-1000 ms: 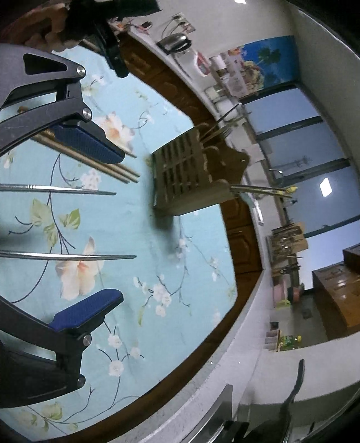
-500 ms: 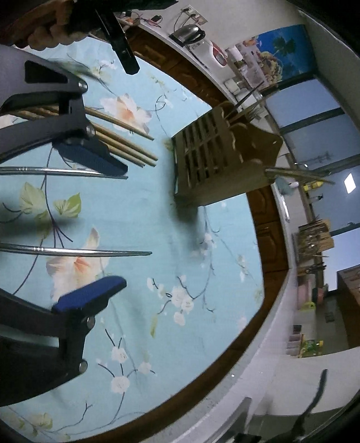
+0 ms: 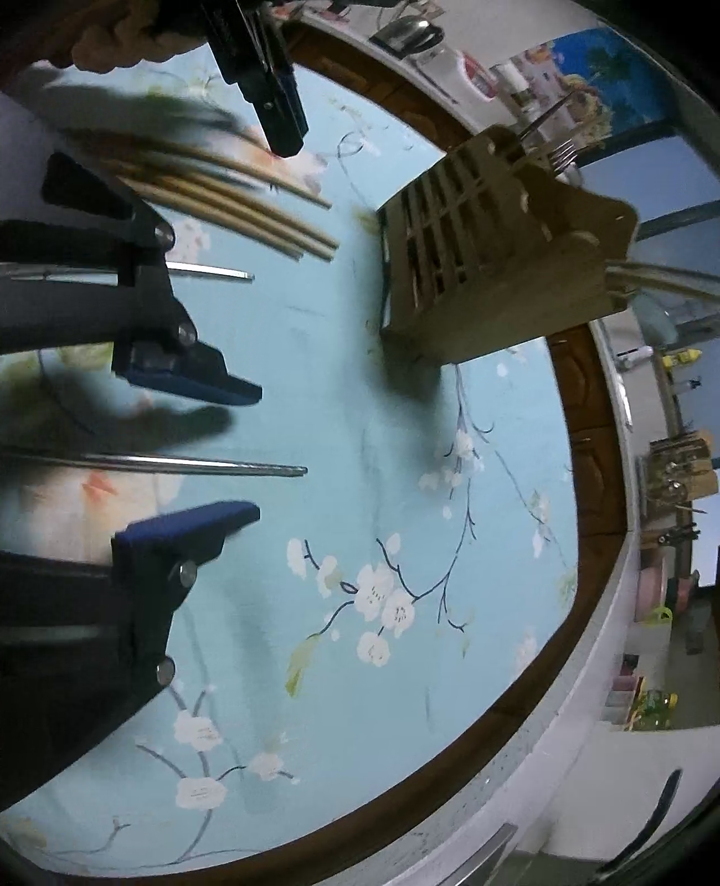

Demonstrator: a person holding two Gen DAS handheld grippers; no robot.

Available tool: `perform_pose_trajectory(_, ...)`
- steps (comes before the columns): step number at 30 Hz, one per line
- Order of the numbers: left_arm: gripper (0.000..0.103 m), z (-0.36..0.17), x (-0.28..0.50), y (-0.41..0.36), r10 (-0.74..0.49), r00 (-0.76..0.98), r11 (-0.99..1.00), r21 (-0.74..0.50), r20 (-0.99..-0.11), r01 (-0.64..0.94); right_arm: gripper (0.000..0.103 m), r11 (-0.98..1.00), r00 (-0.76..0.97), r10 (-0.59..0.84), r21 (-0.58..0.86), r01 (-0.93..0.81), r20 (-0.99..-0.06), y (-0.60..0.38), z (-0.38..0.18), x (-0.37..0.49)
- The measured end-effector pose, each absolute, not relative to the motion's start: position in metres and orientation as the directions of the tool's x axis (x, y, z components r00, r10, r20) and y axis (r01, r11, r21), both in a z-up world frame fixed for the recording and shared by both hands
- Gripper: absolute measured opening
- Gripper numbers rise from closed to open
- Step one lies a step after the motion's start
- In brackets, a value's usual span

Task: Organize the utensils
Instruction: 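Grasp a wooden chopstick with the left tool while the right tool grasps a metal chopstick, then lift both chopsticks up over the wooden holder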

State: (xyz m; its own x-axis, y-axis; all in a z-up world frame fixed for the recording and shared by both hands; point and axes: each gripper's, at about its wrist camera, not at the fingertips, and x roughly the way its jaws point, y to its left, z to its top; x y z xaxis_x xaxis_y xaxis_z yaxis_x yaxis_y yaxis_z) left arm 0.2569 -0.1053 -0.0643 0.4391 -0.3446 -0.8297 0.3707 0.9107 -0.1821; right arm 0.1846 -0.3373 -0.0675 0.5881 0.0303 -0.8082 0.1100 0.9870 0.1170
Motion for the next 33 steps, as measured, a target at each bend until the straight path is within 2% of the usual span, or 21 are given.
perform_pose_trajectory(2, 0.032, -0.072, 0.262, -0.111, -0.344, 0.409, 0.906, -0.184, -0.845, 0.381, 0.025, 0.991, 0.587, 0.013, 0.090, 0.102, -0.810, -0.336, -0.068, 0.190)
perform_pose_trajectory(7, 0.029, -0.074, 0.262, -0.121, -0.312, 0.437, 0.905, -0.123, -0.843, 0.408, 0.016, 0.996, 0.584, -0.024, 0.029, 0.081, -0.811, -0.330, -0.068, 0.198)
perform_pose_trajectory(11, 0.008, -0.074, 0.262, -0.126, -0.287, 0.462, 0.902, -0.073, -0.839, 0.426, 0.005, 0.998, 0.591, -0.041, -0.009, 0.058, -0.806, -0.321, -0.068, 0.198)
perform_pose_trajectory(13, 0.007, -0.075, 0.263, -0.126, -0.295, 0.461, 0.899, -0.080, -0.837, 0.430, 0.005, 0.998, 0.591, -0.046, -0.012, 0.062, -0.805, -0.320, -0.068, 0.198)
perform_pose_trajectory(16, 0.004, -0.073, 0.264, -0.120, -0.318, 0.445, 0.896, -0.111, -0.837, 0.431, 0.004, 0.995, 0.591, 0.022, 0.077, 0.068, -0.806, -0.326, -0.065, 0.198)
perform_pose_trajectory(22, 0.004, -0.054, 0.243, -0.101, -0.375, 0.462, 0.892, -0.177, -0.804, 0.416, 0.004, 0.984, 0.653, 0.098, 0.170, 0.048, -0.751, -0.323, -0.032, 0.178)
perform_pose_trajectory(33, 0.004, 0.039, 0.189, -0.058, -0.486, 0.582, 0.864, -0.258, -0.652, 0.433, 0.004, 0.978, 0.774, 0.140, 0.207, -0.012, -0.617, -0.311, 0.042, 0.137)
